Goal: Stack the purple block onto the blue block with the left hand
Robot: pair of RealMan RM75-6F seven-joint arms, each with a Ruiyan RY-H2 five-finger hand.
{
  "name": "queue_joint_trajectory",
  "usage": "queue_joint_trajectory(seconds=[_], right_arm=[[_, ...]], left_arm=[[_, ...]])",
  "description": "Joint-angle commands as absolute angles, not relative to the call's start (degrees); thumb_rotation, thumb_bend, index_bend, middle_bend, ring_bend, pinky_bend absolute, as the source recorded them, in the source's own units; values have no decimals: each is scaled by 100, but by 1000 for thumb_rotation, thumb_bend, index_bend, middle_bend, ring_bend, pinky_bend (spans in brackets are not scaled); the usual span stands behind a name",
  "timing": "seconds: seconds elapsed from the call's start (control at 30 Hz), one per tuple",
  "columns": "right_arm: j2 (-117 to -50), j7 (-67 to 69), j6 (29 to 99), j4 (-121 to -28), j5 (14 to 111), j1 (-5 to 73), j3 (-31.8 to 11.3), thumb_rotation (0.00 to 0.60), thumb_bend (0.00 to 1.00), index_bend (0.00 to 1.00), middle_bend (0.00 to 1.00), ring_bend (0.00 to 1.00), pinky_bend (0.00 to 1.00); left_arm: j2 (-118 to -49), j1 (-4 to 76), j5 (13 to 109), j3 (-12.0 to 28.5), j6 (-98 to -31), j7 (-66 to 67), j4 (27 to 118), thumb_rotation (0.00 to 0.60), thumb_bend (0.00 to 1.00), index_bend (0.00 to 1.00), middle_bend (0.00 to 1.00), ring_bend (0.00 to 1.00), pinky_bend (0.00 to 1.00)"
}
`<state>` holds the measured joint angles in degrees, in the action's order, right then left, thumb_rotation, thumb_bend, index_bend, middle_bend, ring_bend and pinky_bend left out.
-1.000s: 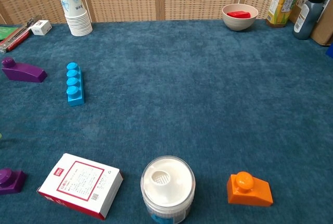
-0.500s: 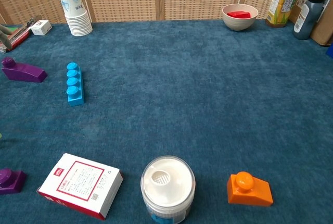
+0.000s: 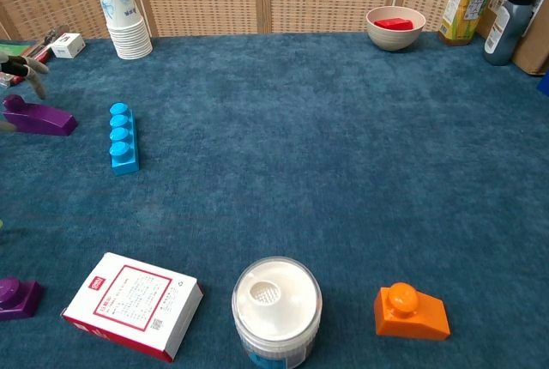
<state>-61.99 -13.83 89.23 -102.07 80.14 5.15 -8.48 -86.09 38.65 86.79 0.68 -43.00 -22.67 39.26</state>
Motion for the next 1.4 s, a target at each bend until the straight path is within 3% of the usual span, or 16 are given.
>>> queue_joint_trajectory(seconds=[0.03, 0.3, 0.53, 0.77, 1.4], right_arm=[[-6196, -1416, 8941, -10231, 8003, 502, -855, 600, 287, 309, 176, 0, 80], [-6193, -1474, 8976, -10263, 7957, 467, -866, 600, 286, 308, 176, 0, 80], [-6189, -1480, 9031, -10265, 7933, 420, -871, 600, 285, 311, 176, 0, 79], [-6180, -1474, 9105, -10279, 7929, 365, -877, 600, 286, 322, 176, 0, 79], [-6476, -1674, 9026, -10253, 7905, 467, -919, 600, 286, 324, 176, 0, 80]], left_arm=[[-8796, 3956, 8730, 15, -4255, -2507, 3666, 600, 319, 315, 55, 0, 0], [-9006, 4073, 8796, -77, -4161, -2825, 3319, 600, 319, 377, 81, 0, 0], [-9146, 4139, 8781, -93, -4106, -3070, 3134, 600, 357, 585, 201, 66, 0], [-9119, 4205, 8784, -128, -4027, -3270, 3115, 600, 364, 617, 257, 113, 0], [-8214, 4456, 9821, -633, -5860, -4488, 3608, 600, 361, 637, 282, 126, 0]])
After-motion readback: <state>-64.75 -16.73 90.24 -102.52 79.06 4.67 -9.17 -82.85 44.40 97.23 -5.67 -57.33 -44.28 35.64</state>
